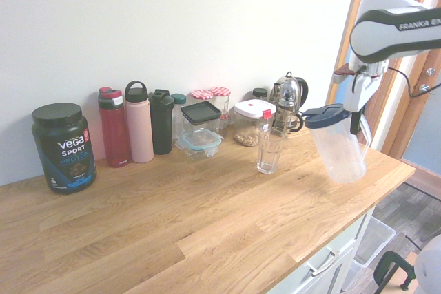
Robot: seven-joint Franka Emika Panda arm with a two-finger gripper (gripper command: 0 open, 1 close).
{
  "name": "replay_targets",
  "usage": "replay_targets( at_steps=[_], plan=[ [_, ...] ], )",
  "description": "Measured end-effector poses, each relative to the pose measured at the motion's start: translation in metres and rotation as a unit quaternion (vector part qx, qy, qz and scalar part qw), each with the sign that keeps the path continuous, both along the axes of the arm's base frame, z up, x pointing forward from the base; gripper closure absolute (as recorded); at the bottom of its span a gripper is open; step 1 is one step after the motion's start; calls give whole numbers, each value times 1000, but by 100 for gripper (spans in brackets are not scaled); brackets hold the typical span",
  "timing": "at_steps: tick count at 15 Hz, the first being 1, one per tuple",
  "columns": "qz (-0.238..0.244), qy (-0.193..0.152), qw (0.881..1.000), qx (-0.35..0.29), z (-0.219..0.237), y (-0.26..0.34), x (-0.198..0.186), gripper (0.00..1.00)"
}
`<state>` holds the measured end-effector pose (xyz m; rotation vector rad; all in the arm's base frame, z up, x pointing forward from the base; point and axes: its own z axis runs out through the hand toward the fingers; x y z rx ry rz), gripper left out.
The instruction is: Pour me some water
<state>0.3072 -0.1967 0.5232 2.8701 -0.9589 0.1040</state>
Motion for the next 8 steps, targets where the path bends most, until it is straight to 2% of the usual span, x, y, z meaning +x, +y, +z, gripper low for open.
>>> replay_targets(
  at_steps=[4, 6, 8],
  plan=[
    [-14, -84, 996, 19, -33, -5, -62, 100],
    [-19, -132, 991, 27, -30, -14, -86, 100],
    [-20, -178, 983, 34, -20, -17, -92, 100]
  ],
)
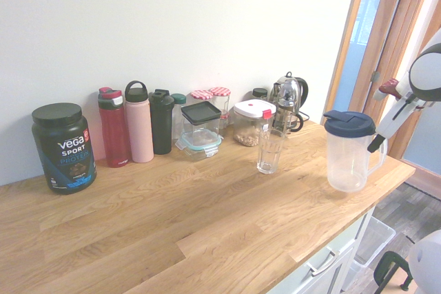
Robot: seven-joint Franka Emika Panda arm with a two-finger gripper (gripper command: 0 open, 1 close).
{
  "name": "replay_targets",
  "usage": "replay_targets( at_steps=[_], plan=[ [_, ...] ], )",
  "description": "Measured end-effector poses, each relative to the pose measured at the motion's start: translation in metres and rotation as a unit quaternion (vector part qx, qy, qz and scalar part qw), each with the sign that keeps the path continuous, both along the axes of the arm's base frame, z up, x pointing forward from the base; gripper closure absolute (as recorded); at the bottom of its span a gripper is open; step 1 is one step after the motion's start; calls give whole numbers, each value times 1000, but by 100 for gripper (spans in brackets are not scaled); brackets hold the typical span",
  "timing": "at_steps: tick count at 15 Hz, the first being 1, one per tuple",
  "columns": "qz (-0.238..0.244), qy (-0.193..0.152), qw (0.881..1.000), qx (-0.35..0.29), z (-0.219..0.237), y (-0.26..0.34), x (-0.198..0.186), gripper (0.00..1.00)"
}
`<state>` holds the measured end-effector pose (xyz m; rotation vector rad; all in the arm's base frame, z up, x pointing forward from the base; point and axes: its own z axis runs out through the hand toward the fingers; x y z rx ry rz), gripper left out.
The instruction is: Pour me some water
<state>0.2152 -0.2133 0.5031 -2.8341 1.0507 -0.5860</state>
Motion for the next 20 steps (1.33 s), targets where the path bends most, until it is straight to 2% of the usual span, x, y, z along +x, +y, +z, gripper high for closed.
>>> replay_targets(
  at_steps=[4, 9, 15, 20],
  plan=[
    [-5, 8, 1000, 2, -1, 13, 14, 100],
    [10, -17, 999, 27, 18, 63, 31, 100],
    [66, -2, 997, 41, 23, 206, 66, 100],
    [79, -25, 996, 17, -9, 343, 83, 100]
  ],
)
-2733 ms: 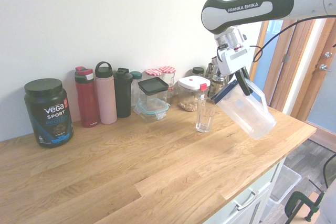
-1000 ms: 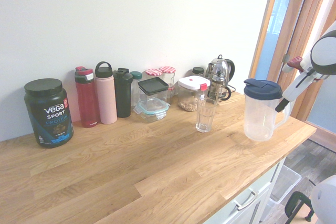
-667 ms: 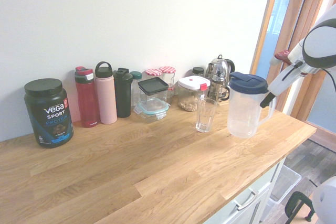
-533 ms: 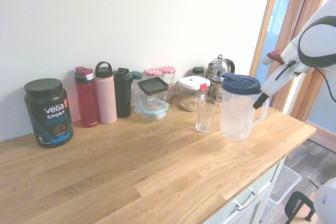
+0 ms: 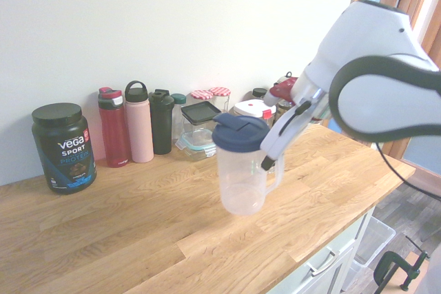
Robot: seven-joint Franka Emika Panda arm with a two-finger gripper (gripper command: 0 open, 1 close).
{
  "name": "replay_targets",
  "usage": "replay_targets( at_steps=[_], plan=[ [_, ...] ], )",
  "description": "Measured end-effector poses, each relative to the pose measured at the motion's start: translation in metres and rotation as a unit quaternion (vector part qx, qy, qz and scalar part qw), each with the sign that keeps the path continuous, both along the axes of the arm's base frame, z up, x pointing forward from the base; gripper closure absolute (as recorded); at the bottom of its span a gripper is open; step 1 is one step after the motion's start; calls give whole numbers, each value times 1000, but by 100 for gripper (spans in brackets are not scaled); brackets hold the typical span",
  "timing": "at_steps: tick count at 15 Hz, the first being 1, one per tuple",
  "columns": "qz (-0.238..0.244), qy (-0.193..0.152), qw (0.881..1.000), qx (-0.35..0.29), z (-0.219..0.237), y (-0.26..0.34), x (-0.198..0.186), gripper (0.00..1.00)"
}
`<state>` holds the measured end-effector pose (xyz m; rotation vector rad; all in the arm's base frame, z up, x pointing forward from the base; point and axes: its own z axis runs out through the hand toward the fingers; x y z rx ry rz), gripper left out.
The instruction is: Pour me some water
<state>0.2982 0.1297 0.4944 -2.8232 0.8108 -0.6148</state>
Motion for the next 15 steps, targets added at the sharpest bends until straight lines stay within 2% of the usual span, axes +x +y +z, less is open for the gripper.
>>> replay_targets(
  at_steps=[4, 8, 15],
  plan=[
    [-21, -2, 1000, 4, -41, 18, 35, 100],
    [-29, -10, 999, 31, -26, 18, 83, 100],
    [-20, 13, 998, 64, -41, 33, 108, 100]
  ],
)
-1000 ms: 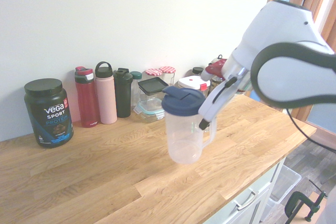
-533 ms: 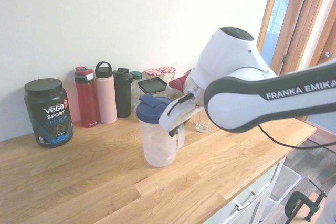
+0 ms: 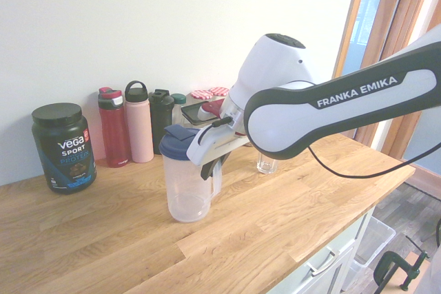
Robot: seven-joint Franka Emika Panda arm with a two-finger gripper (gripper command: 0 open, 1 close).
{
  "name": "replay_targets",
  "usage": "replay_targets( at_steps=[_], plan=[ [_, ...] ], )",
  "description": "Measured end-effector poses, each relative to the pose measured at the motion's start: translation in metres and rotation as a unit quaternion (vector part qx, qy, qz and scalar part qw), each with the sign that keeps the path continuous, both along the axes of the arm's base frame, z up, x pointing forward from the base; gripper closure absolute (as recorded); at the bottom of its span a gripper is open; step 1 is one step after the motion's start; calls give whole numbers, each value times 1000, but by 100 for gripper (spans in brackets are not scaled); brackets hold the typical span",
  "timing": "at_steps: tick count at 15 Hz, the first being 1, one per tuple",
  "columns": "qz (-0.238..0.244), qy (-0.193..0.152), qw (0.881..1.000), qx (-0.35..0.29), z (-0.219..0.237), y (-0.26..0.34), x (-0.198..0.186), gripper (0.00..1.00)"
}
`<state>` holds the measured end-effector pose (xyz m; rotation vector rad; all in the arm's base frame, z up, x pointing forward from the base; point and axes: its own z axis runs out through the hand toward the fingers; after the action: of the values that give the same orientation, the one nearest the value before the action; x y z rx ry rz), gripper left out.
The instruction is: Pour me some water
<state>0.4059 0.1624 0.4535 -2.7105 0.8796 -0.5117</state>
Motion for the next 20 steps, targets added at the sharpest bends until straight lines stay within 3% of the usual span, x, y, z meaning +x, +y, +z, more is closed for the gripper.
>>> replay_targets(
  at_steps=[6, 7, 20],
  plan=[
    [5, 0, 1000, 21, -3, 7, 8, 100],
    [6, 1, 1000, 21, -3, 7, 9, 0],
    [4, 2, 1000, -1, -6, 17, 11, 0]
  ],
)
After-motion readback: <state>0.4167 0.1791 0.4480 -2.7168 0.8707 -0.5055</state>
